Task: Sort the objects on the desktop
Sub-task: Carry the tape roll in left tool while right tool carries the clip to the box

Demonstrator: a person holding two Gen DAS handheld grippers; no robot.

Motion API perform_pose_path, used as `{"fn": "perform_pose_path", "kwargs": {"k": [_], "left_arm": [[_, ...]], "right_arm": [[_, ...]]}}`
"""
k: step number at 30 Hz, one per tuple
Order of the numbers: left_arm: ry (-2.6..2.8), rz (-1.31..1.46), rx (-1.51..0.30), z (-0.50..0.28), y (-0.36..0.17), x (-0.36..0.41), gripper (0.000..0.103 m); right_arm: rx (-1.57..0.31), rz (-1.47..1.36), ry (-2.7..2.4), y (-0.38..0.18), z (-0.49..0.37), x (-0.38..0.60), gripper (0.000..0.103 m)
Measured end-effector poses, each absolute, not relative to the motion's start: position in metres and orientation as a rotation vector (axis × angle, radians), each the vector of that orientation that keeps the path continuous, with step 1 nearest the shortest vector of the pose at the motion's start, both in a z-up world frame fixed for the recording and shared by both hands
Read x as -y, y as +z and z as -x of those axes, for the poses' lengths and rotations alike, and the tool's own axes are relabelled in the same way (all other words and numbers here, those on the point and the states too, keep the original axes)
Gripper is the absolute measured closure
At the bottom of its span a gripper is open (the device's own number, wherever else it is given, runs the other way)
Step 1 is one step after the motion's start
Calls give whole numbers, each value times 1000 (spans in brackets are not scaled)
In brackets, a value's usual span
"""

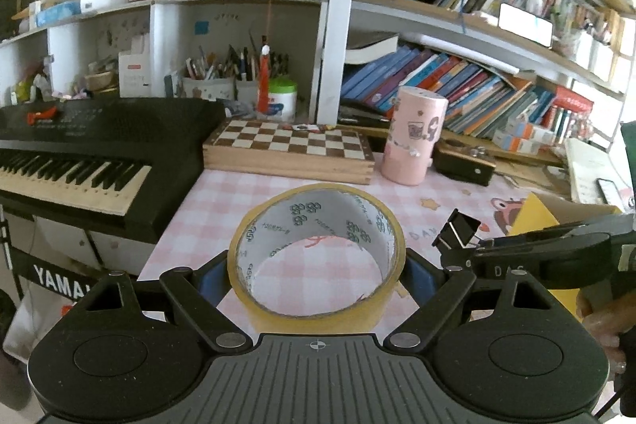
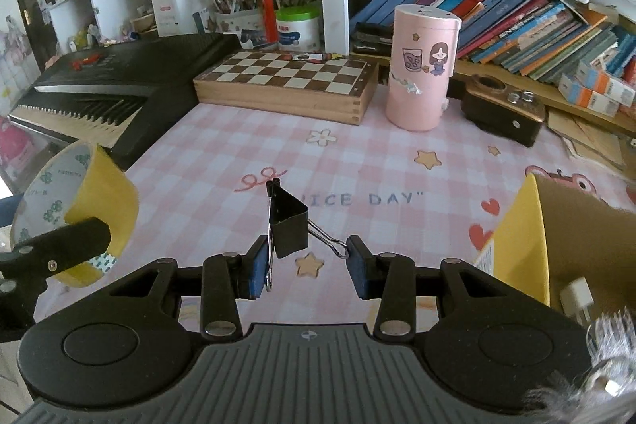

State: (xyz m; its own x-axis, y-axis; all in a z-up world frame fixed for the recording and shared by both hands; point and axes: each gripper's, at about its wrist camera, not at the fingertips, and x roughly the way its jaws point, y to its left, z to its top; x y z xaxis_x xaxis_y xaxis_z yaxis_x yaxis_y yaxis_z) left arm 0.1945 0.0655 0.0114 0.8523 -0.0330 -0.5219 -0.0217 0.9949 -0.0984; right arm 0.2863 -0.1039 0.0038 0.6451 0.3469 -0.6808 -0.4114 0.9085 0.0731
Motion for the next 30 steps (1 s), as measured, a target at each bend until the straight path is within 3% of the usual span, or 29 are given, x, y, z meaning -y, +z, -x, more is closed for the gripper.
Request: {"fn": "perform_pose_path", "kwargs": {"k": [30], "left_arm": [[-183,70,-577,-43,6,-70,15]], "right_arm": [[-789,-15,297,-4,-77,111,65]]}}
